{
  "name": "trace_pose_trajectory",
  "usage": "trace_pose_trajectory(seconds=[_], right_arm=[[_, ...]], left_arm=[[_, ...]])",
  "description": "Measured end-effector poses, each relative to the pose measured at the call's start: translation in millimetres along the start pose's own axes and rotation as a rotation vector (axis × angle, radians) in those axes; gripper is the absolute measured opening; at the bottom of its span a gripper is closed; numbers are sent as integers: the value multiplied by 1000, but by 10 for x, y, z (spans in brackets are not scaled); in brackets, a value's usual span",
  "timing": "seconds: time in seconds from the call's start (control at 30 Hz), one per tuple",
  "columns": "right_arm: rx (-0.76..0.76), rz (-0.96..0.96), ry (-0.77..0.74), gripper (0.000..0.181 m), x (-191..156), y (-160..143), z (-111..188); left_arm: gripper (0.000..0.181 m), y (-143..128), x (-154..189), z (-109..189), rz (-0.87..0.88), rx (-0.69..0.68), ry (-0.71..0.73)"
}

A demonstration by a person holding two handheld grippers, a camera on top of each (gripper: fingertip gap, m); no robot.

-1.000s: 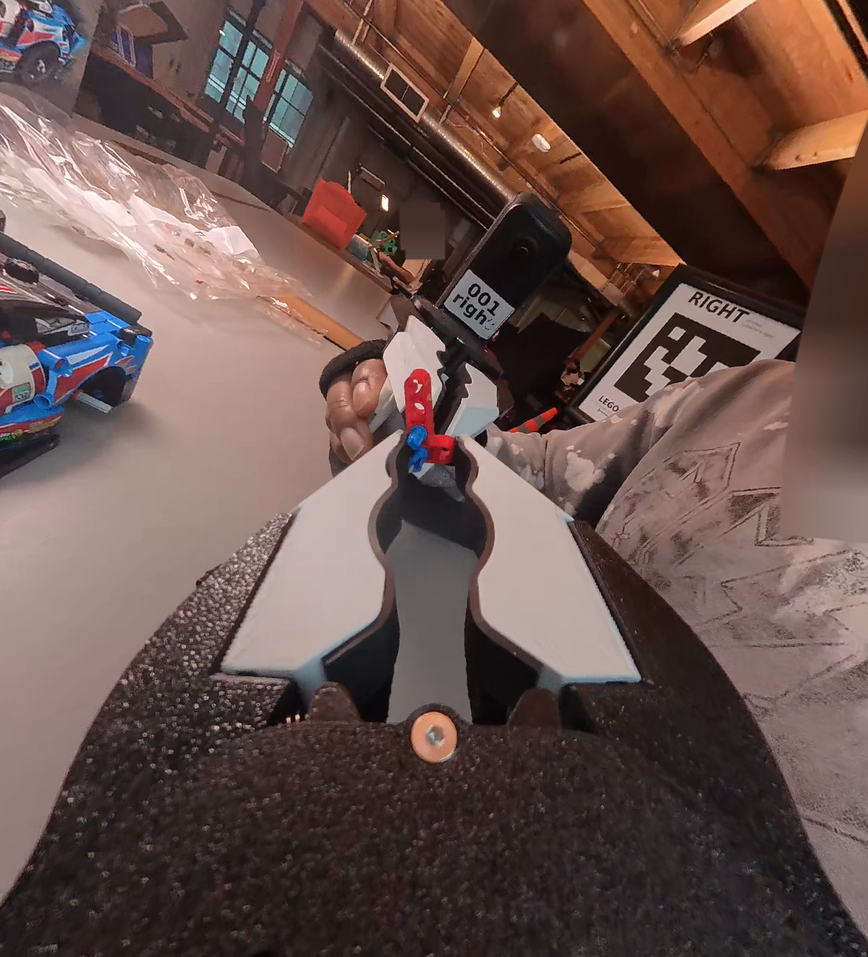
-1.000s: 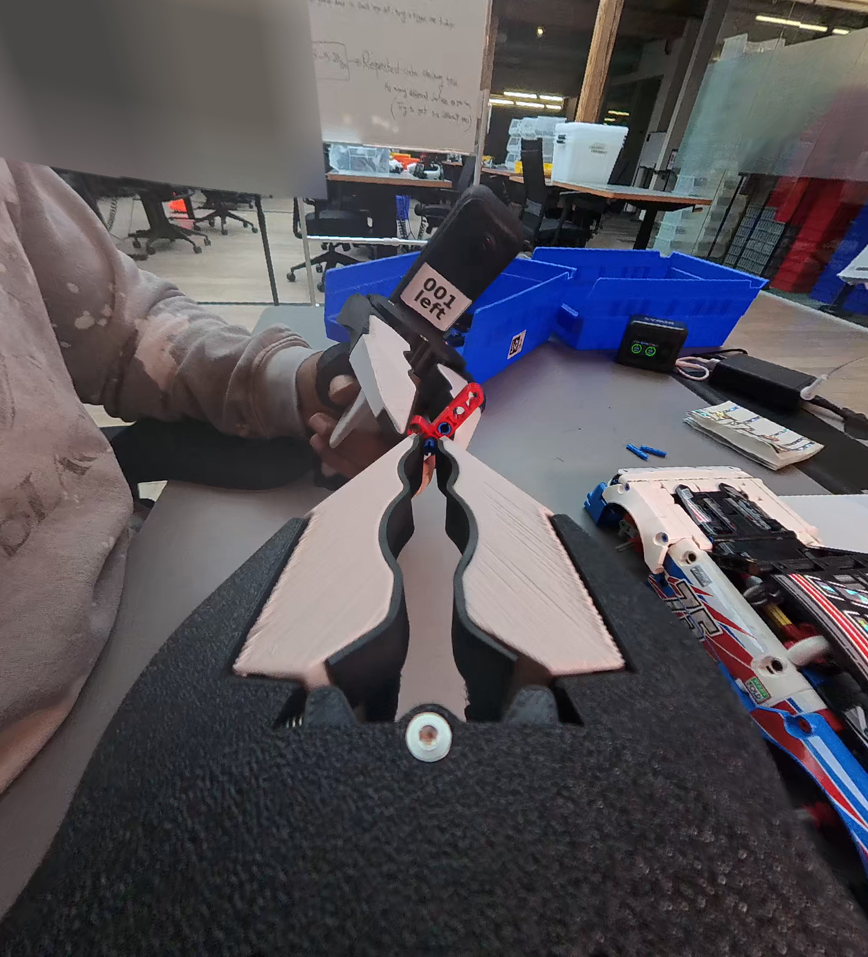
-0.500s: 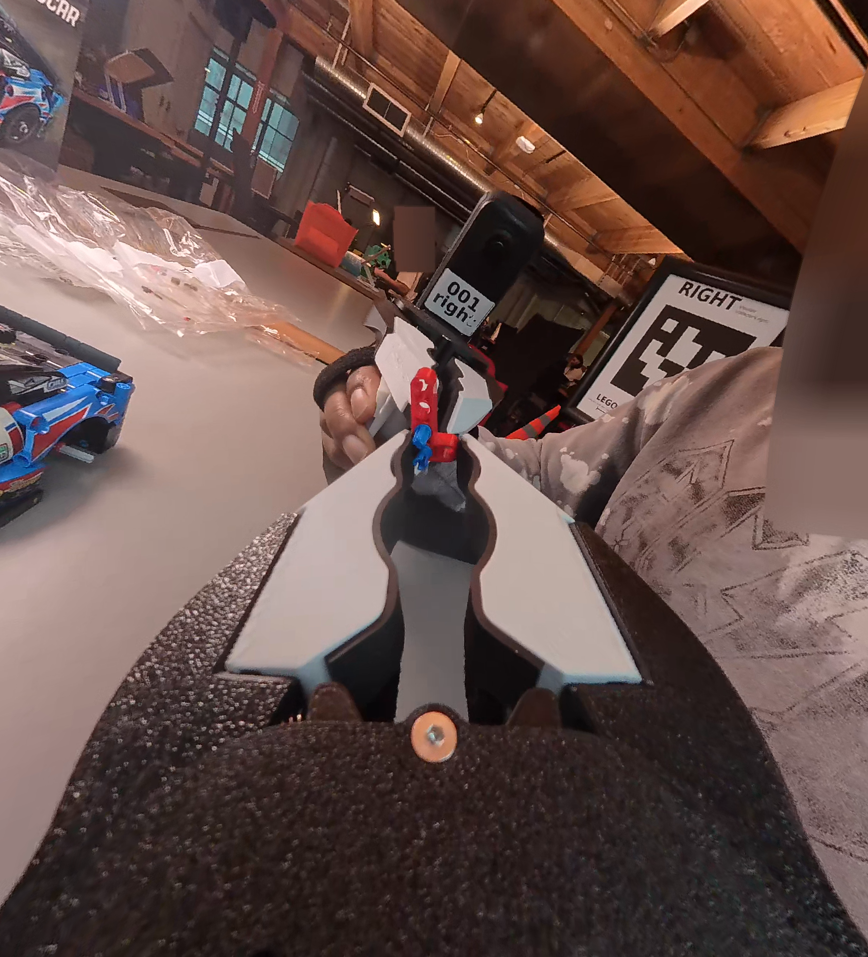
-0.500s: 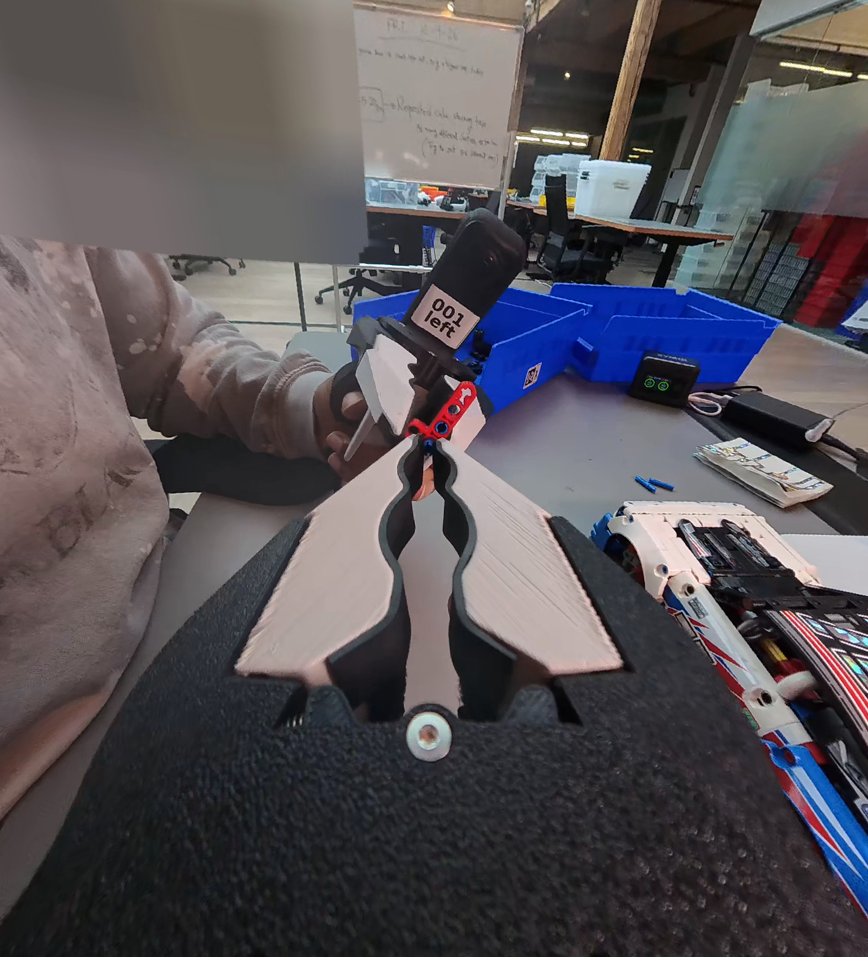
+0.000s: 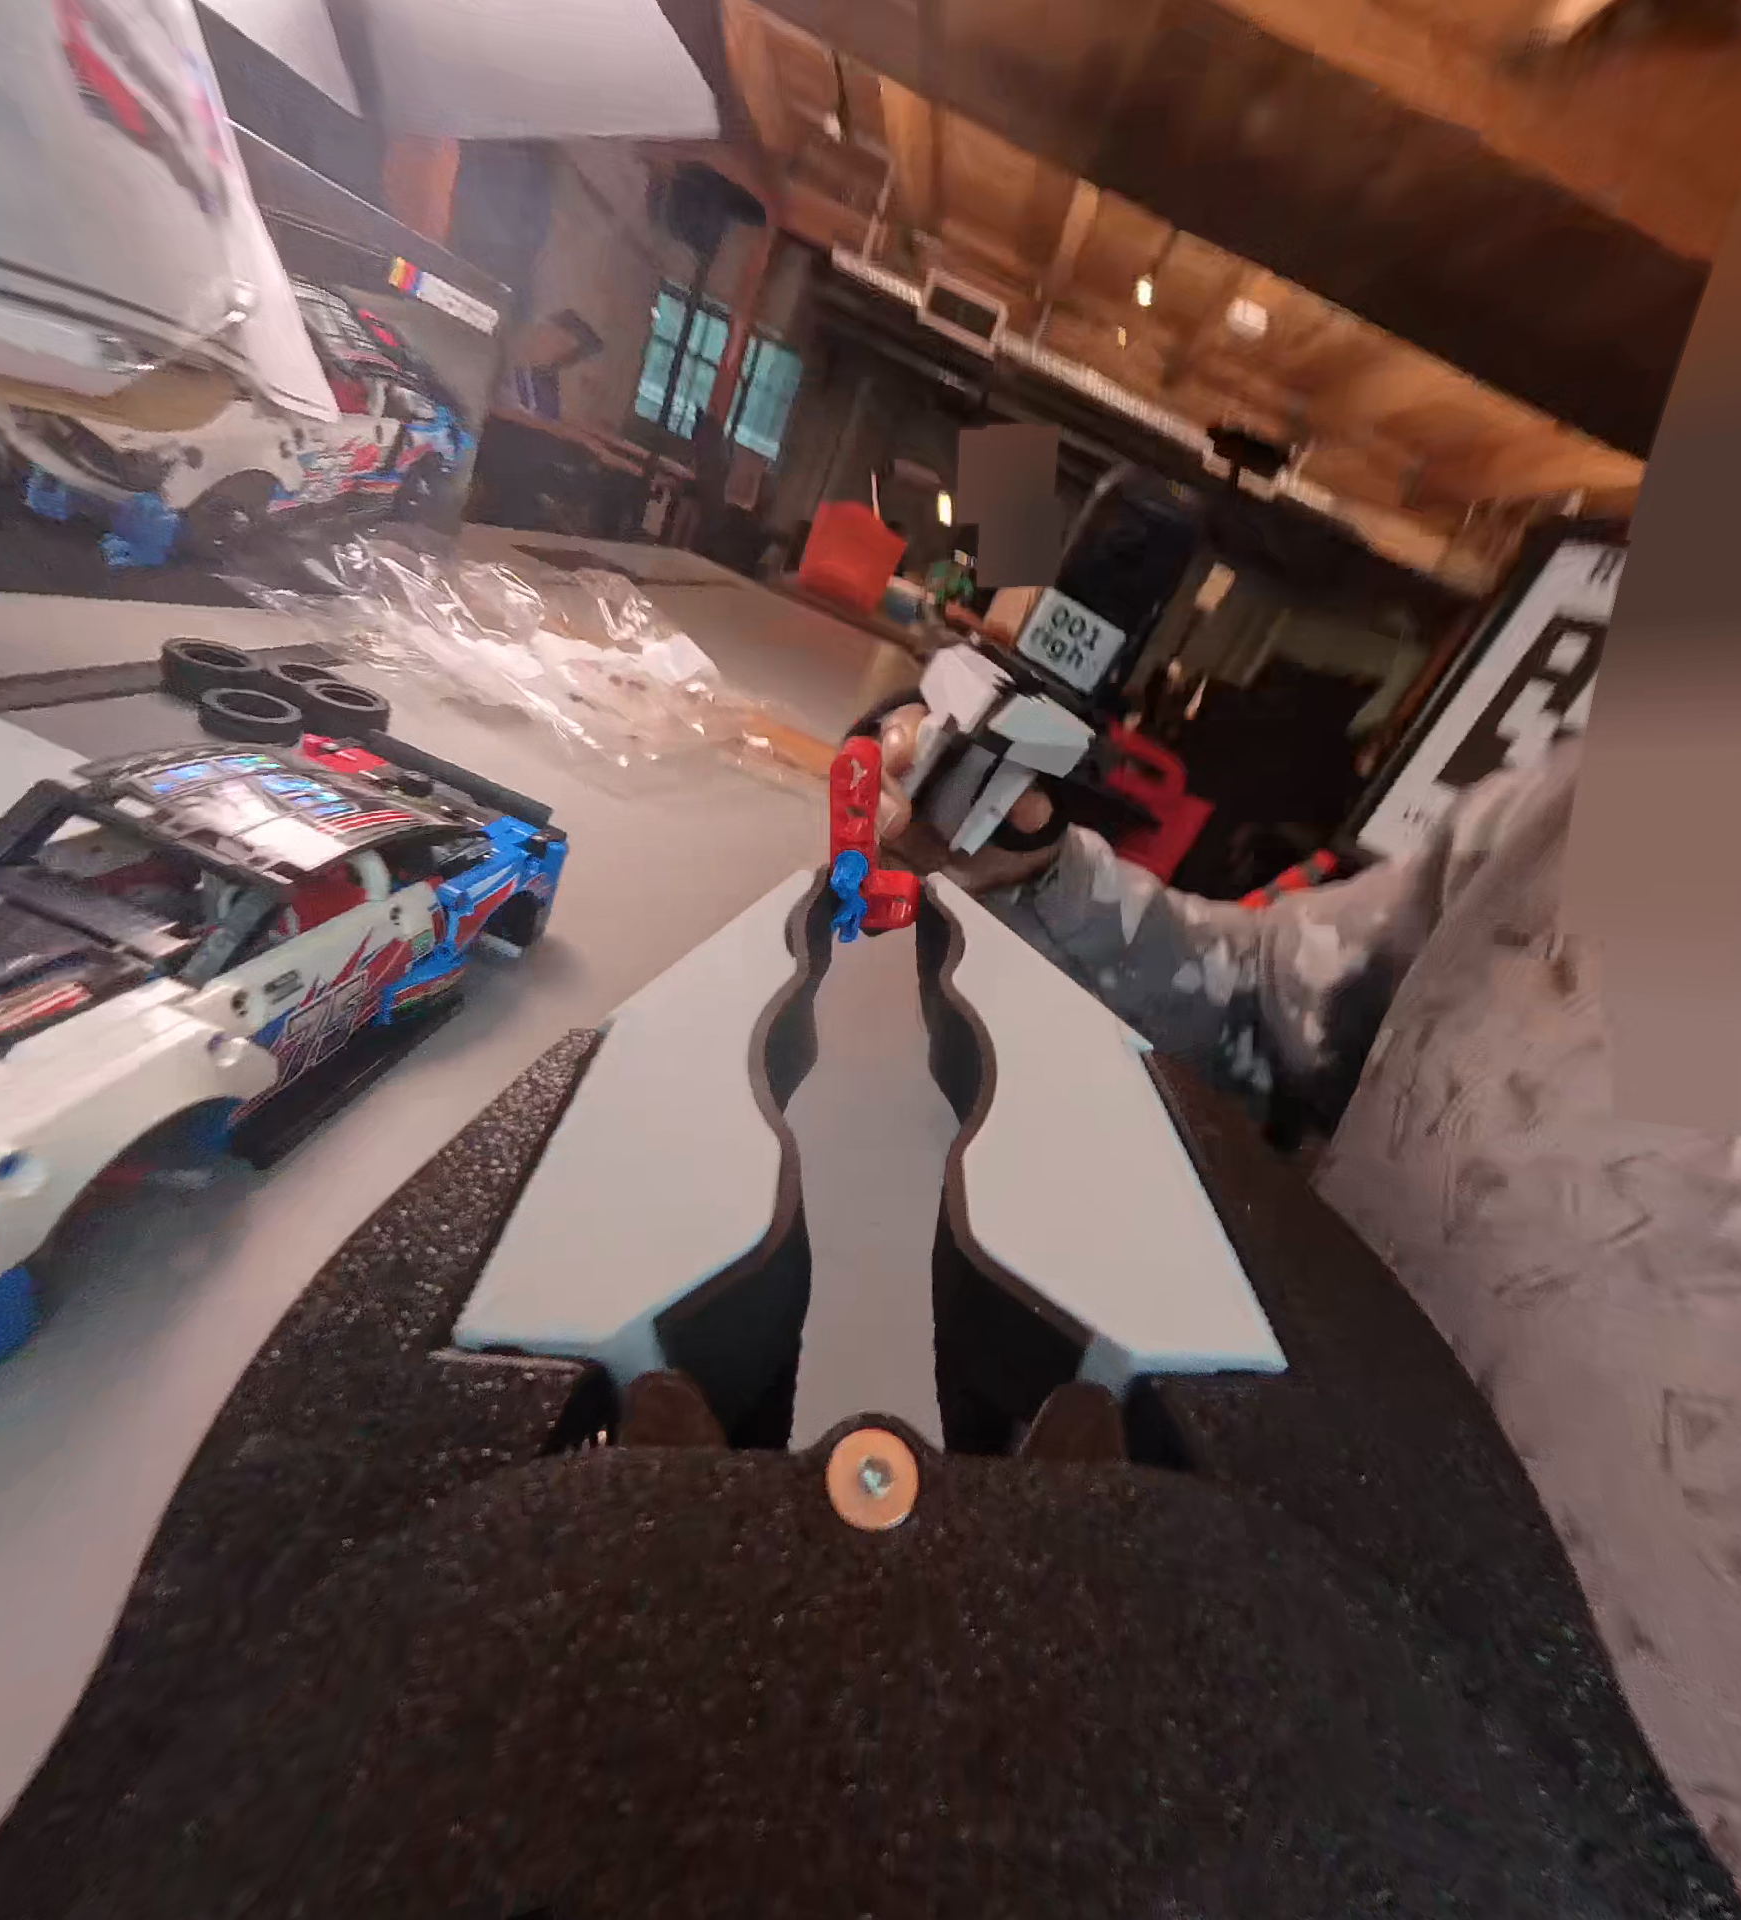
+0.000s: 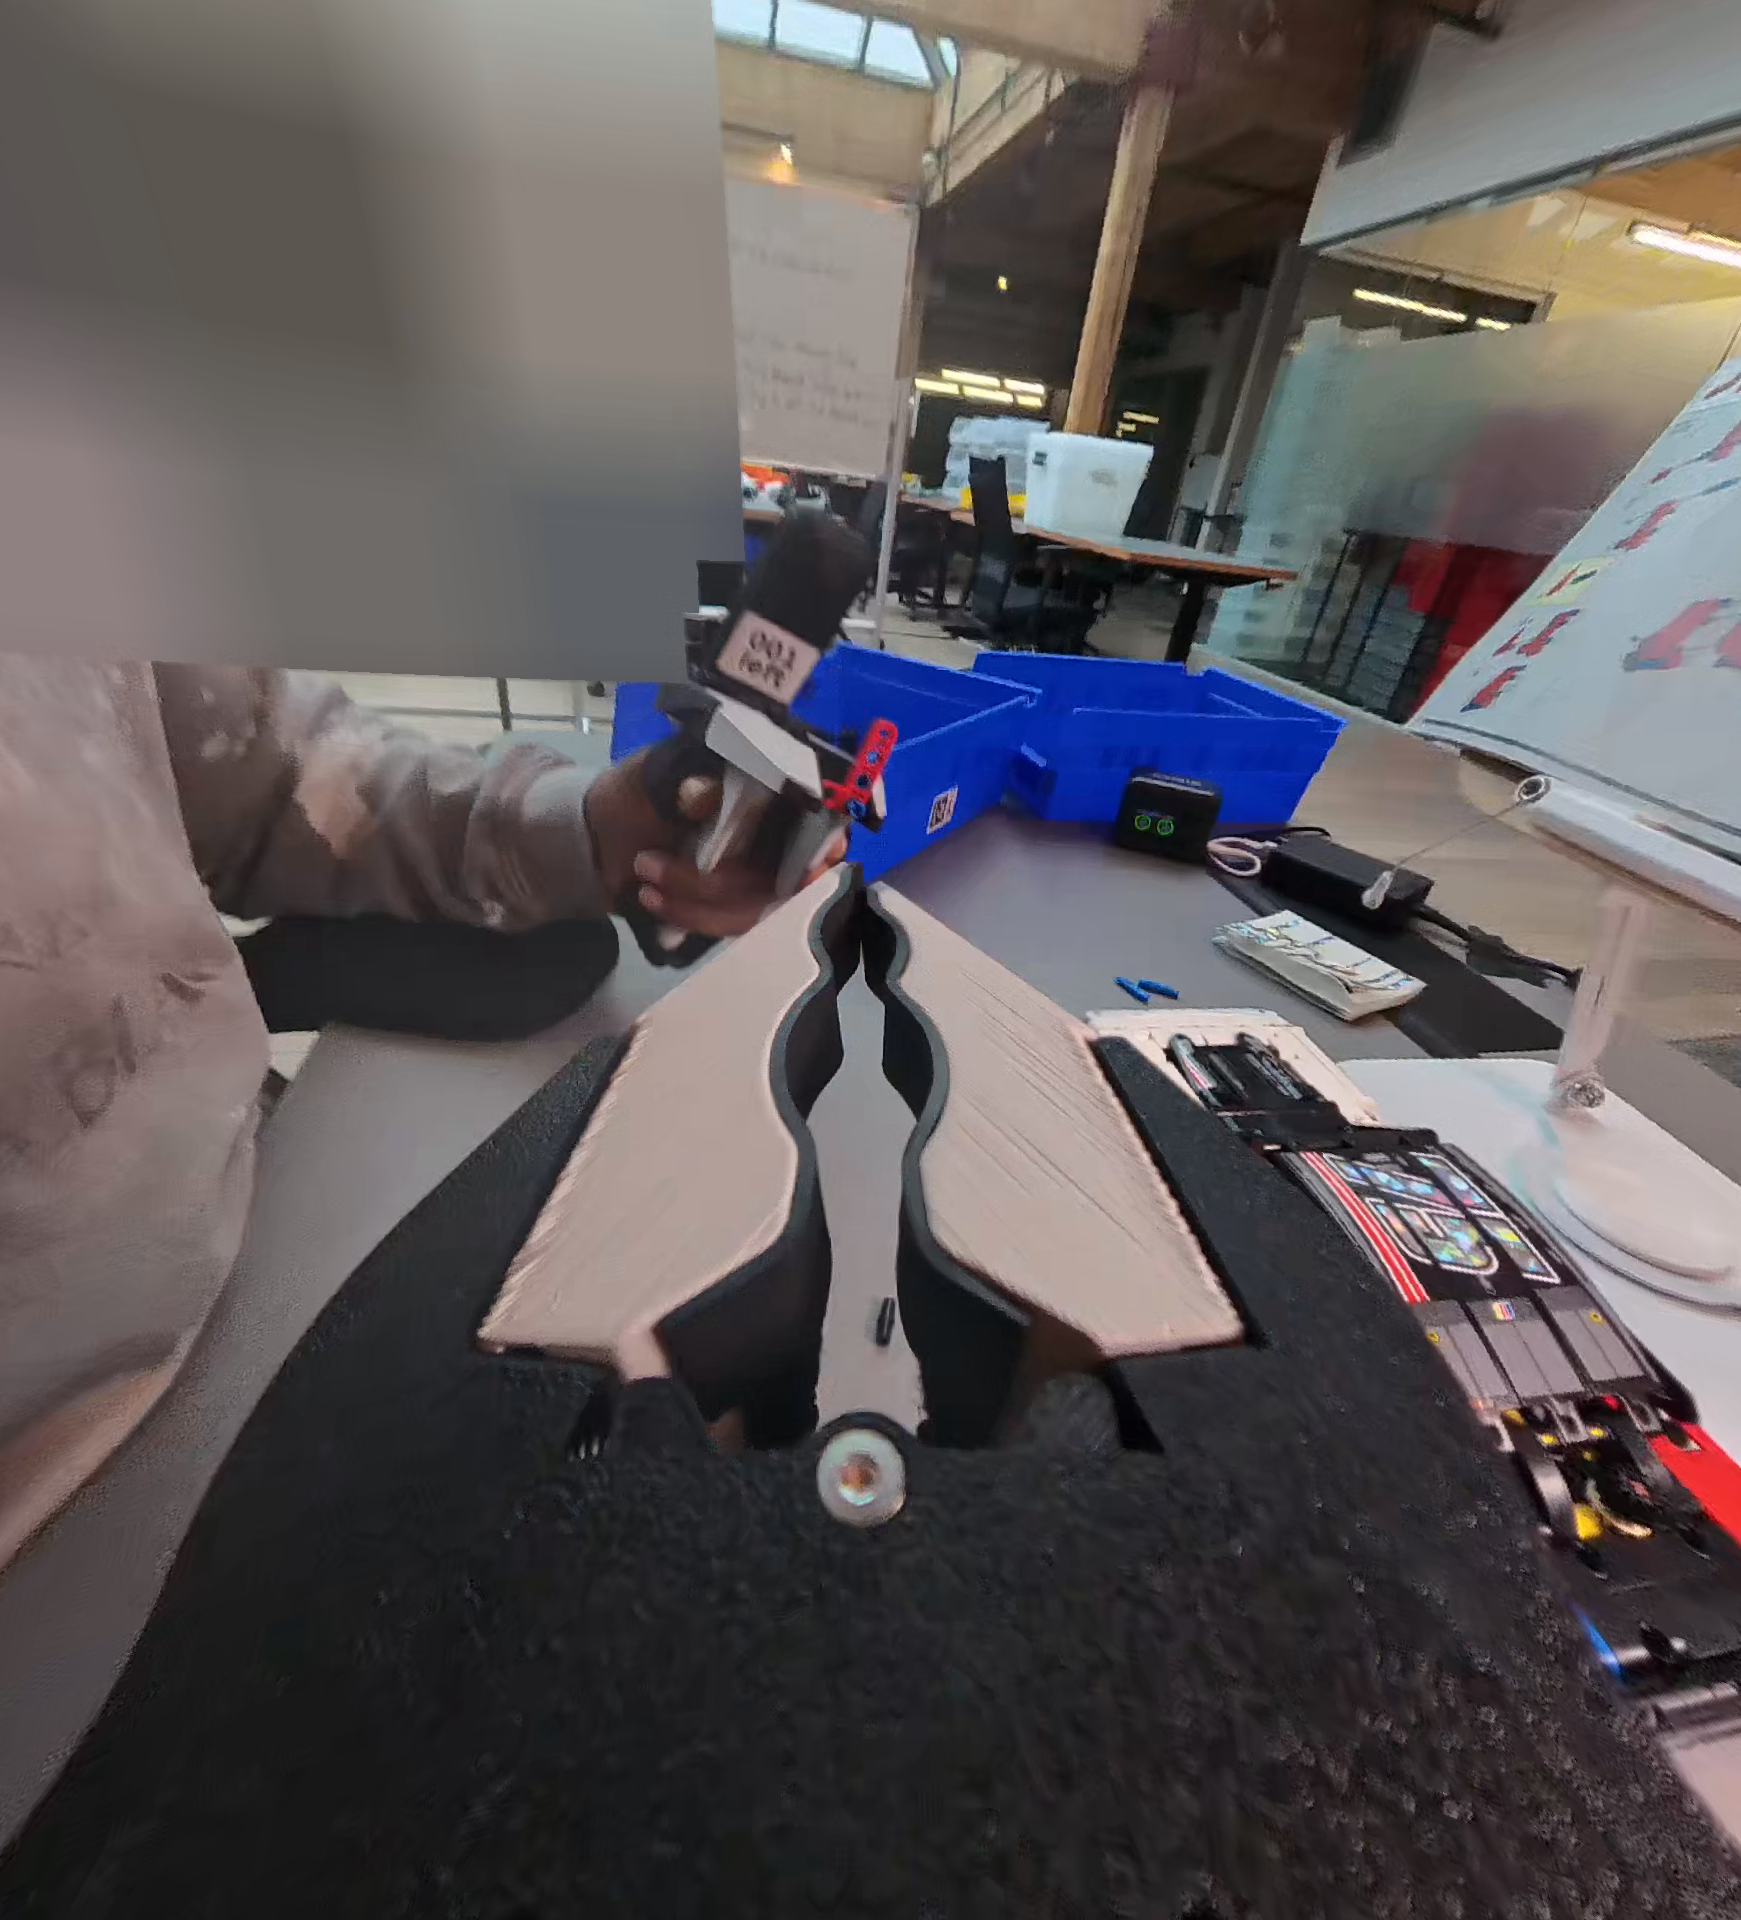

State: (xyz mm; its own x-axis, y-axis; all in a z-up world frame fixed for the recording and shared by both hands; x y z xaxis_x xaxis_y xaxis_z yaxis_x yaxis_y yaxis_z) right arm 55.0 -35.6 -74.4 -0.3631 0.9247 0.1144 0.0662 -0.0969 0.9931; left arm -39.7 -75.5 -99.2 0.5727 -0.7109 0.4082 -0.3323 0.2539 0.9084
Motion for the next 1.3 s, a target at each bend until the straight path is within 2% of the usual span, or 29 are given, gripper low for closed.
trace_pose_trajectory(seconds=[0.1,0.17,0.2,0.3,0.37,0.7,1.3], right_arm=[[-60,-10,48,0,-132,-247,-282],[-47,-20,55,0,-113,-218,-343],[-44,-35,70,0,-117,-215,-357],[-44,-55,118,16,-209,-250,-390],[-49,-39,103,19,-216,-270,-401],[-80,67,83,8,-288,-287,-453],[-155,219,13,5,-278,-401,-444]], left_arm=[[13,-154,229,-284,-147,-98,-35],[13,-190,243,-345,-153,-119,-42],[14,-204,213,-340,-162,-123,-30],[14,-232,214,-324,-168,-120,-29],[13,-240,254,-321,-177,-122,-40],[14,-292,334,-330,-137,-137,-81],[14,-379,263,-351,-102,-190,-40]])
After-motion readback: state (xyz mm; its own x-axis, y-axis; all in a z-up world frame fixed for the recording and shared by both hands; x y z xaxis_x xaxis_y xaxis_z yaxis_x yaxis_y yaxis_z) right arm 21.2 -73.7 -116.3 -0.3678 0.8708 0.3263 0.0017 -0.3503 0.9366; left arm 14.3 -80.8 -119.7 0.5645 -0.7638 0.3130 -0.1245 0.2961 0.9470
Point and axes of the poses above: each gripper's, where its closed fingertips meet, z back along the fingers, y out of its top, x = y × z across the jaws, the point moved 1 cm from there along z, back along the fingers, and after that the axes turned 3 degrees about y, right-handed, at the moved point
